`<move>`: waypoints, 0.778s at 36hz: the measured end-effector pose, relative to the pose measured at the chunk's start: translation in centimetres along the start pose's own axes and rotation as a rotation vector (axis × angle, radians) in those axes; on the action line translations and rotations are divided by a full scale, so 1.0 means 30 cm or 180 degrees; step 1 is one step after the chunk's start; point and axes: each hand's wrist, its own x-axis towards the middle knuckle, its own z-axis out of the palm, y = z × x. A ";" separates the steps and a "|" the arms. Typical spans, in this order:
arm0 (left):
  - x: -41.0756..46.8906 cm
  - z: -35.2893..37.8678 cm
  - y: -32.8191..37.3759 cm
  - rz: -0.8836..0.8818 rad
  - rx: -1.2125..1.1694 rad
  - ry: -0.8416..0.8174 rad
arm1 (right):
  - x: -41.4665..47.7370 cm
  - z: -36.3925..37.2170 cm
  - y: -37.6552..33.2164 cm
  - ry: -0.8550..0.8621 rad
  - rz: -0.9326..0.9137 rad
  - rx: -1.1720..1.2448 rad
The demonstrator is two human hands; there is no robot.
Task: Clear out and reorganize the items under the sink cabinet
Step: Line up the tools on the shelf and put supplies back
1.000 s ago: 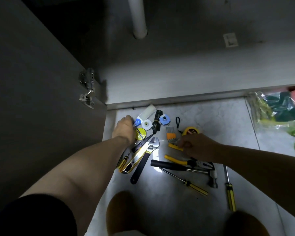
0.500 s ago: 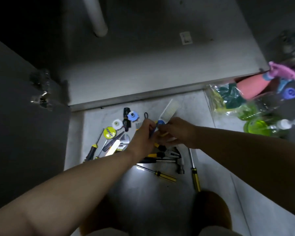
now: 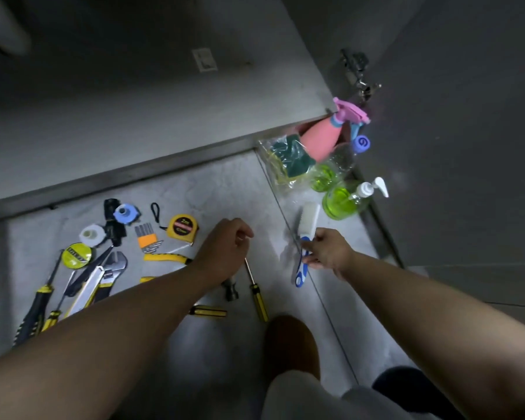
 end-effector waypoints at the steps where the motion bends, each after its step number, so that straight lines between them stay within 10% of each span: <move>1: -0.001 -0.002 0.000 0.0024 0.0016 -0.0004 | 0.022 -0.014 0.016 0.0115 -0.0013 -0.0011; 18: -0.027 -0.125 -0.144 0.0074 0.0604 -0.0166 | 0.051 0.092 -0.027 0.1770 -0.1084 -0.1274; 28: -0.147 -0.392 -0.271 -0.0110 0.1244 0.0402 | -0.036 0.225 -0.215 0.0720 -0.2583 -0.2192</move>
